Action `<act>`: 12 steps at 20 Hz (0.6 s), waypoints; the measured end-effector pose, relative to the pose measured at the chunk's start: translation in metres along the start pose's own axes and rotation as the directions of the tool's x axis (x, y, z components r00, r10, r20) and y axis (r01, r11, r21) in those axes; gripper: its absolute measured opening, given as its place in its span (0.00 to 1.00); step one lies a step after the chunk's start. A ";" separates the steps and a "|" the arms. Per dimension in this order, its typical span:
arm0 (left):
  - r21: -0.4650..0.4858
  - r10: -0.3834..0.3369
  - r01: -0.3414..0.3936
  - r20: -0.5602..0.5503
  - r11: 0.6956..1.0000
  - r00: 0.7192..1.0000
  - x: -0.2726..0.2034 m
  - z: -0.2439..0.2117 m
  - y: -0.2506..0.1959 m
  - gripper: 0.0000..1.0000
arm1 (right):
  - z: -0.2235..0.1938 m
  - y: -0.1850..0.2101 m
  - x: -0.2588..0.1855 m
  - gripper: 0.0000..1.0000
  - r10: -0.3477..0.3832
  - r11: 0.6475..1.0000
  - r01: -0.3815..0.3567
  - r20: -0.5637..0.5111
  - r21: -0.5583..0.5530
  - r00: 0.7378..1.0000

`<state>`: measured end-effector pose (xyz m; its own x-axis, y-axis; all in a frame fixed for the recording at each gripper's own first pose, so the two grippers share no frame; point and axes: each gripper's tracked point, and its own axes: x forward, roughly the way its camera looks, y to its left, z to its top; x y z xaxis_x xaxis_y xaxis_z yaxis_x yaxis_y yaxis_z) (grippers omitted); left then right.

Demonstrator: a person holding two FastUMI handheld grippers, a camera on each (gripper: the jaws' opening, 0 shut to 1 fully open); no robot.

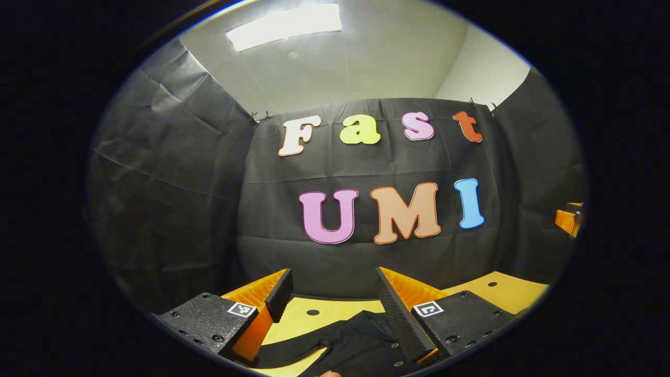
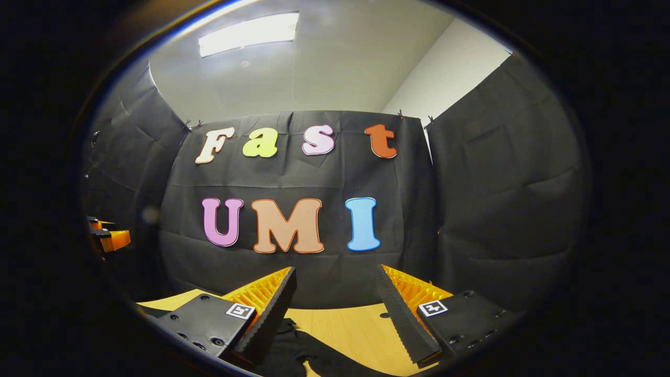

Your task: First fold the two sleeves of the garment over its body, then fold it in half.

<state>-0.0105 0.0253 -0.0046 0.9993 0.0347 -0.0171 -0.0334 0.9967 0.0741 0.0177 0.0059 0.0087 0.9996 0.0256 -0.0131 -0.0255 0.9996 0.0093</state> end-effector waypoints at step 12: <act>0.015 -0.014 0.014 -0.004 1.000 1.000 0.004 0.001 -0.001 0.92 | 0.001 0.008 0.010 0.97 0.015 1.000 -0.015 -0.005 -0.015 1.000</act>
<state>-0.0068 0.0248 -0.0035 0.9995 0.0215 -0.0218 -0.0194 0.9959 0.0888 0.0273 0.0142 0.0099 0.9990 0.0403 -0.0179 -0.0404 0.9992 -0.0054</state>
